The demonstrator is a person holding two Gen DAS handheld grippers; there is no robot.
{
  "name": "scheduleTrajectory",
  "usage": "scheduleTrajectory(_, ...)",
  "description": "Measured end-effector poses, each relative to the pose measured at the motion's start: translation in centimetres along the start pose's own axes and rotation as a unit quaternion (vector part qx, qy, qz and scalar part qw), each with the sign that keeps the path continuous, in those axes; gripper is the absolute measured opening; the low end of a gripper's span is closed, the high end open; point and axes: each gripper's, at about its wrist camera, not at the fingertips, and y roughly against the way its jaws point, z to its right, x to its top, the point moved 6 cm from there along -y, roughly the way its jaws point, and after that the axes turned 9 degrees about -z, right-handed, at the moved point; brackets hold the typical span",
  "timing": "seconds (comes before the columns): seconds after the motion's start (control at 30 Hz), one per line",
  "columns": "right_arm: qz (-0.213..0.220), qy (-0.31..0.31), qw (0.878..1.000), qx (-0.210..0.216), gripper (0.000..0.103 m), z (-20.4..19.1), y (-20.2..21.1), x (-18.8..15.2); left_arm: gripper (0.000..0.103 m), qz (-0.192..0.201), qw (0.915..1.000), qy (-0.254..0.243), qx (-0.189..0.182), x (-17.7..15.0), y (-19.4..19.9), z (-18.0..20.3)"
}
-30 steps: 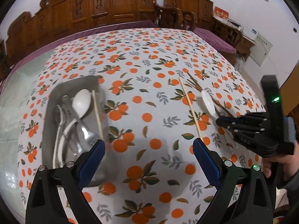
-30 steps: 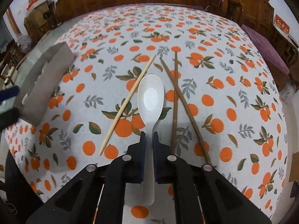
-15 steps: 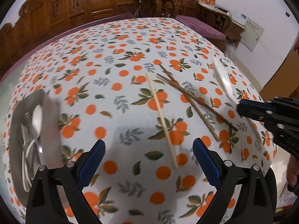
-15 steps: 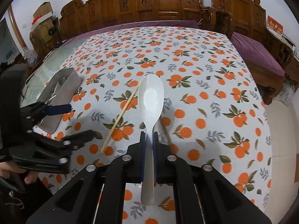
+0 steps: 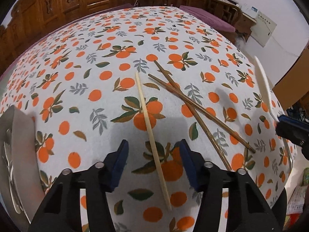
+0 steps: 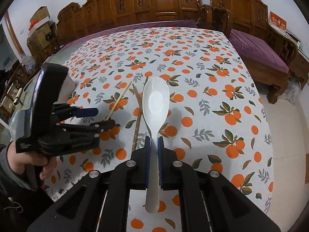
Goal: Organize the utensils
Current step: 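Grasp a wooden chopstick with the left tool while the right tool holds the white spoon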
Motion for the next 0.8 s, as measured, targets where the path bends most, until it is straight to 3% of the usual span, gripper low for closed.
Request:
scheduleTrajectory(0.13,-0.002,-0.001,1.000,0.001,0.009,0.1,-0.1,-0.1,0.042,0.004,1.0000,-0.005,0.008,0.4,-0.4,0.2)
scheduleTrajectory(0.2,-0.003,0.000,1.000,0.001,0.009,0.0,-0.2,-0.2,0.031,0.008,0.9998,-0.005,0.017,0.6,-0.5,0.1)
scheduleTrajectory(0.3,-0.003,0.002,1.000,0.002,0.009,-0.3,-0.2,-0.2,0.006,0.005,0.9999,0.003,0.014,0.6,-0.5,-0.4)
scheduleTrajectory(0.8,0.006,0.022,1.000,0.015,0.009,-4.0,0.4,0.7,0.004,0.028,0.9994,0.021,-0.001,-2.0,4.5,-3.8)
